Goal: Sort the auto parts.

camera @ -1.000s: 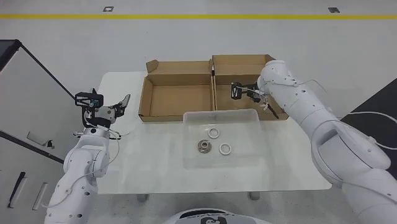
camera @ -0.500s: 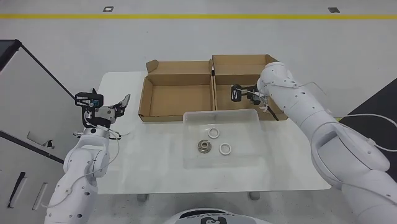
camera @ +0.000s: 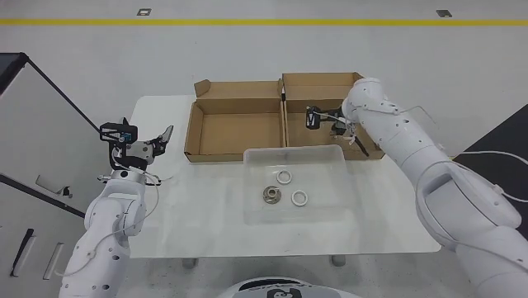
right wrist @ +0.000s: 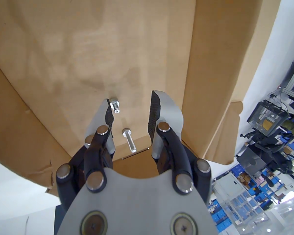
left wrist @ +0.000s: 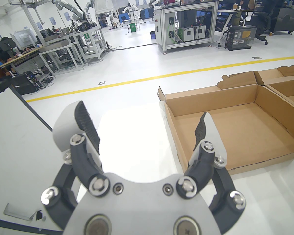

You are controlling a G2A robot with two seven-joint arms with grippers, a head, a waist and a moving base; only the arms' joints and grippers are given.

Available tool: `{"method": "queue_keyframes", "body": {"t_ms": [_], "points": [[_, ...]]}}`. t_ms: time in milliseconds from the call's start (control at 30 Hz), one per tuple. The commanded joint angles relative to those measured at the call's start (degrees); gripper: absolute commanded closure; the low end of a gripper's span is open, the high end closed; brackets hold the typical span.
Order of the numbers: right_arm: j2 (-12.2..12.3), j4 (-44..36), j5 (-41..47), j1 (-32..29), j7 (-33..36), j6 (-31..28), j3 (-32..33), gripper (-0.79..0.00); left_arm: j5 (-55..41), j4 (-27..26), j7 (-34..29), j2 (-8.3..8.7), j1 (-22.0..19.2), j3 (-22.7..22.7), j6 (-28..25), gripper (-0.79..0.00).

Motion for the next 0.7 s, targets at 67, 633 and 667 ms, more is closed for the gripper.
{"method": "queue_keyframes", "body": {"t_ms": [67,633,667], "points": [[1.0,-2.7,-0.2,0.0,-2.1,1.6,1.9,-0.785,0.0,0.0,0.0,0.00,0.0,0.0,0.0,-0.785],[11.5,-32.2,11.3,-17.0,-14.6,0.9,28.1,-0.785,0.0,0.0,0.0,0.00,0.0,0.0,0.0,-0.785],[12.0,-33.5,13.1,-18.4,-13.8,-0.3,29.9,-0.785,0.0,0.0,0.0,0.00,0.0,0.0,0.0,-0.785]]}}
